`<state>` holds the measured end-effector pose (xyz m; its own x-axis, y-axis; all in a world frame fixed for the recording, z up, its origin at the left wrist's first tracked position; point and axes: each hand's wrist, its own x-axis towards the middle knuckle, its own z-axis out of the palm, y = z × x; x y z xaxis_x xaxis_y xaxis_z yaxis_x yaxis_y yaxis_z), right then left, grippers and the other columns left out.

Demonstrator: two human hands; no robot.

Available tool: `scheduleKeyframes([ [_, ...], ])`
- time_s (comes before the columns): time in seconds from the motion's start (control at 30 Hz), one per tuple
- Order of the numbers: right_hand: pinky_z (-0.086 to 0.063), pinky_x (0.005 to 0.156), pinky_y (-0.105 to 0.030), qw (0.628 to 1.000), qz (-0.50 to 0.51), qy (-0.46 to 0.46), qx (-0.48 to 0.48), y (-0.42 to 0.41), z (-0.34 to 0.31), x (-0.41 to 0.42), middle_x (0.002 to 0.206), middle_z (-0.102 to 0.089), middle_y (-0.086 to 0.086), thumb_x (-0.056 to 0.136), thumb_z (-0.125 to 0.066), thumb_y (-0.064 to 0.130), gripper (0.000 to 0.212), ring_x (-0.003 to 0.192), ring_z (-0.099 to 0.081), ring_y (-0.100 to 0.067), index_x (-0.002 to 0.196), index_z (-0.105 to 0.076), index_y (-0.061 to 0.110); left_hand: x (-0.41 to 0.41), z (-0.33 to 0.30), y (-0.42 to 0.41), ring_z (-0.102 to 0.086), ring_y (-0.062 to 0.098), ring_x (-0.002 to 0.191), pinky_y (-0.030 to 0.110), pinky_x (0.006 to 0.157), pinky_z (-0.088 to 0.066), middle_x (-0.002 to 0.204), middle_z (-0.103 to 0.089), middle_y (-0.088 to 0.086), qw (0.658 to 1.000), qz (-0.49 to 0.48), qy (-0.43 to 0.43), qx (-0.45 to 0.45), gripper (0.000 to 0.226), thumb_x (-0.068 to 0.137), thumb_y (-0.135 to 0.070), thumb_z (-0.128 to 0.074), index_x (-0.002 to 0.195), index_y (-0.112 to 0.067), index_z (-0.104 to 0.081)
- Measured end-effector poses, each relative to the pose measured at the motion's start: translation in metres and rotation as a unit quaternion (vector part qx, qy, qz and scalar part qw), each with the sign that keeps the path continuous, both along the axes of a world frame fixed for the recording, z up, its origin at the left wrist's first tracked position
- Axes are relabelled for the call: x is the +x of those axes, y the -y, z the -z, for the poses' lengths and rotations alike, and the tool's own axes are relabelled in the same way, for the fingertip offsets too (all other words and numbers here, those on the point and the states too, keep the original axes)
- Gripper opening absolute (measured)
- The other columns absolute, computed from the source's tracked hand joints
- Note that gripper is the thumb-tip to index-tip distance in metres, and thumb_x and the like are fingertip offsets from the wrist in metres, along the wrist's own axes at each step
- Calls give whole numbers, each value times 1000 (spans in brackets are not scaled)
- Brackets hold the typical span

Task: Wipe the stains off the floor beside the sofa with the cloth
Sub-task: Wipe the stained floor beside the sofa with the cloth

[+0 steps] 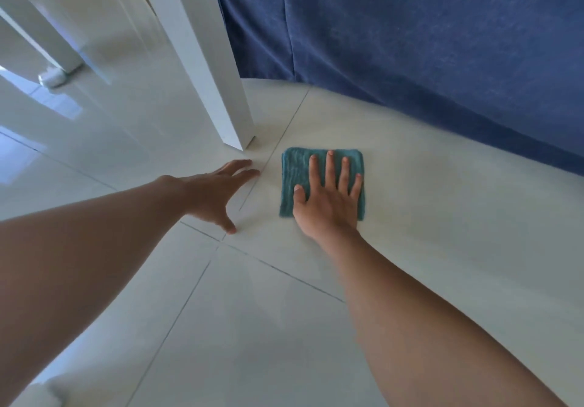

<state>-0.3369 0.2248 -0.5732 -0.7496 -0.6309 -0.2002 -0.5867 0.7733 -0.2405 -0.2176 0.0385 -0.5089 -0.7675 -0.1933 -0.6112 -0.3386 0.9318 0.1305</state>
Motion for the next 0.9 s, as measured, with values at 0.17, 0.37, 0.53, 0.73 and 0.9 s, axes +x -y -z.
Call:
scheduleKeyframes([
  [0.17,13,122,-54,999,-32,13,-42,-2,-2,53,170,7,-6,98,-22,52,70,154,14,-31,161,-3,26,3,-8,3,-38,25,140,43,103,-47,163,10,-5,998,-16,36,-44,128,68,-32,-88,157,-22,4],
  [0.37,6,123,-53,995,-39,24,-90,-27,-5,119,170,-3,-5,97,-30,52,70,156,5,-29,160,-15,25,-9,-14,-11,-44,28,135,44,101,-48,163,1,4,997,18,45,-52,125,70,-30,-87,157,-18,1],
  [0.53,10,123,-47,993,-60,44,-87,-47,-5,112,170,1,3,97,-29,55,70,156,10,-21,160,-11,32,-32,-18,-25,-55,28,118,46,98,-49,157,-17,4,997,32,50,-44,110,79,-34,-80,157,-18,-5],
  [0.73,13,124,-45,997,-28,57,-49,-73,-7,79,169,14,7,98,-23,60,71,154,19,-17,159,2,36,-51,-22,-51,-60,26,112,44,92,-52,152,-26,-2,989,96,41,-107,85,87,-52,-65,154,-25,-20],
  [0.9,12,124,-45,997,39,54,-33,-117,-10,51,168,16,8,97,-21,62,72,154,19,-16,159,5,37,-80,-28,-83,-54,21,124,38,94,-45,148,-37,-8,984,148,3,-99,68,90,-56,-56,149,-33,-31],
])
